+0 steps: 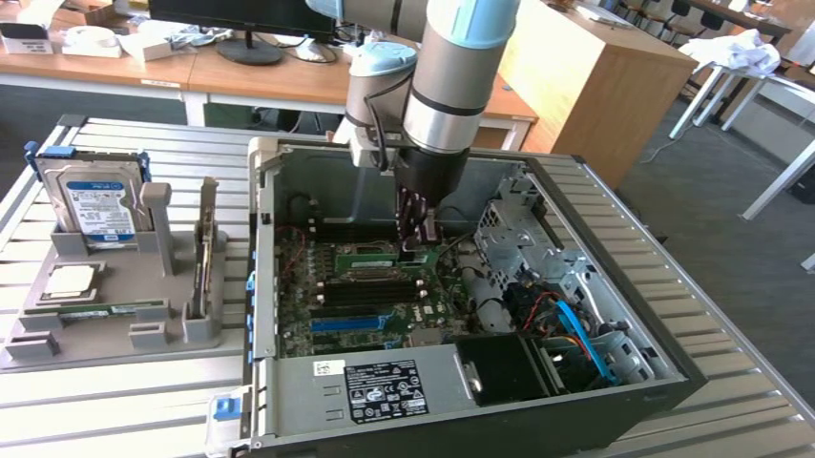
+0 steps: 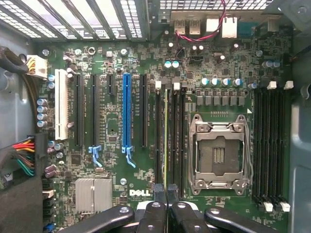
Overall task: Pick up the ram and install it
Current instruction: 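Insert the ram into the slot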
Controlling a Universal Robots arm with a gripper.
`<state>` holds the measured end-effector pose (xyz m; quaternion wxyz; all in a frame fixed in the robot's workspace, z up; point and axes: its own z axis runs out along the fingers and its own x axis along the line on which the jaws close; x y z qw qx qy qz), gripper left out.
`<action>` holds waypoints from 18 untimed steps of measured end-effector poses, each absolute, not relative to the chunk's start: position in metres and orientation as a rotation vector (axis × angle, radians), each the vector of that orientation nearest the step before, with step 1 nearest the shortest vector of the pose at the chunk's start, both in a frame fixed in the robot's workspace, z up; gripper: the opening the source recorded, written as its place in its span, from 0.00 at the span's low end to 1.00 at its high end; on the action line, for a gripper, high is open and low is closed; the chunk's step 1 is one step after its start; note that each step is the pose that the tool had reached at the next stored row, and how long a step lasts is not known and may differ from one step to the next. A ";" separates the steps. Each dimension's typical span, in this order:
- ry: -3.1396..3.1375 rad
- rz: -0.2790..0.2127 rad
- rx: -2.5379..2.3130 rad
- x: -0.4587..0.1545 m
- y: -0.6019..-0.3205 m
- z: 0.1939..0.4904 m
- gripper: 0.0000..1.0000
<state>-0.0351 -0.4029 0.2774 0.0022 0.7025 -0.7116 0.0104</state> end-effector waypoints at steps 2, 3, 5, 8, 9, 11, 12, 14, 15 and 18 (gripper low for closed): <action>-2.231 0.032 2.203 -0.035 -0.403 0.277 0.12; -2.231 0.032 2.203 -0.035 -0.403 0.277 0.12; -2.232 0.032 2.203 -0.036 -0.403 0.277 0.12; -2.232 0.032 2.203 -0.036 -0.403 0.277 0.12; -2.231 0.032 2.203 -0.037 -0.403 0.277 0.12; -2.232 0.032 2.203 -0.037 -0.403 0.277 0.12; -2.232 0.032 2.203 -0.037 -0.403 0.277 0.12; -2.232 0.032 2.203 -0.037 -0.403 0.277 0.12; -2.232 0.032 2.203 -0.037 -0.403 0.277 0.12; -2.232 0.032 2.203 -0.037 -0.403 0.276 0.12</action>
